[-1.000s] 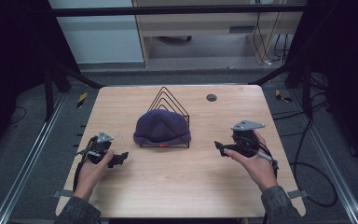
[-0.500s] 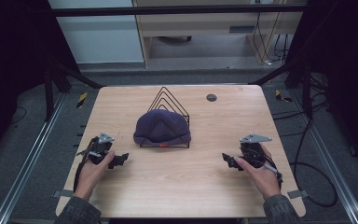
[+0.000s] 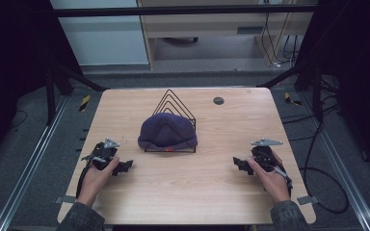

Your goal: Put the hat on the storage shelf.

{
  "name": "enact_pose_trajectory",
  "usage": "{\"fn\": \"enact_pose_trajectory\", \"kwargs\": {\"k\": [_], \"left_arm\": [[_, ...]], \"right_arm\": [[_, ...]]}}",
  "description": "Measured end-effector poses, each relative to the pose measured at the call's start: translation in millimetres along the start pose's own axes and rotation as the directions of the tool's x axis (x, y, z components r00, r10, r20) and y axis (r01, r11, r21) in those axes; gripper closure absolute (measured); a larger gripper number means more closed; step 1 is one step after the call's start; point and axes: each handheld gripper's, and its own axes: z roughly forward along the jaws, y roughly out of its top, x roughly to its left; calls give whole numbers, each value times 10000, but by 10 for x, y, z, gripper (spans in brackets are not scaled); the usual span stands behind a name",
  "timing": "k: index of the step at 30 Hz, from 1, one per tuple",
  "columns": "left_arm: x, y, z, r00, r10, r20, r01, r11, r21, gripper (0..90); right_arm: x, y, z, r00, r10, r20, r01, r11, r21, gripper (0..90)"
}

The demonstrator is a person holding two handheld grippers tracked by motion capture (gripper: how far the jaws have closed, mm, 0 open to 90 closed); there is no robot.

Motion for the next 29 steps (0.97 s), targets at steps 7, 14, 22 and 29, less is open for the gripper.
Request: {"fn": "enact_pose_trajectory", "kwargs": {"k": [7, 14, 22, 29], "left_arm": [[-6, -18, 55, 9999, -93, 92, 90, 9995, 290, 42], [-18, -30, 69, 9999, -66, 111, 64, 9997, 224, 4], [-18, -35, 70, 9999, -17, 147, 14, 9998, 212, 0], [-22, -47, 73, 9999, -66, 160, 65, 9999, 95, 0]], "right_arm": [[-39, -9, 87, 9999, 113, 109, -117, 9992, 374, 100], [-6, -50, 117, 9991, -258, 335, 244, 9988, 414, 79], [105, -151, 152, 9887, -1139, 978, 1133, 9935, 123, 56], [127, -159, 146, 9888, -1001, 1107, 996, 9950, 102, 56]]}}
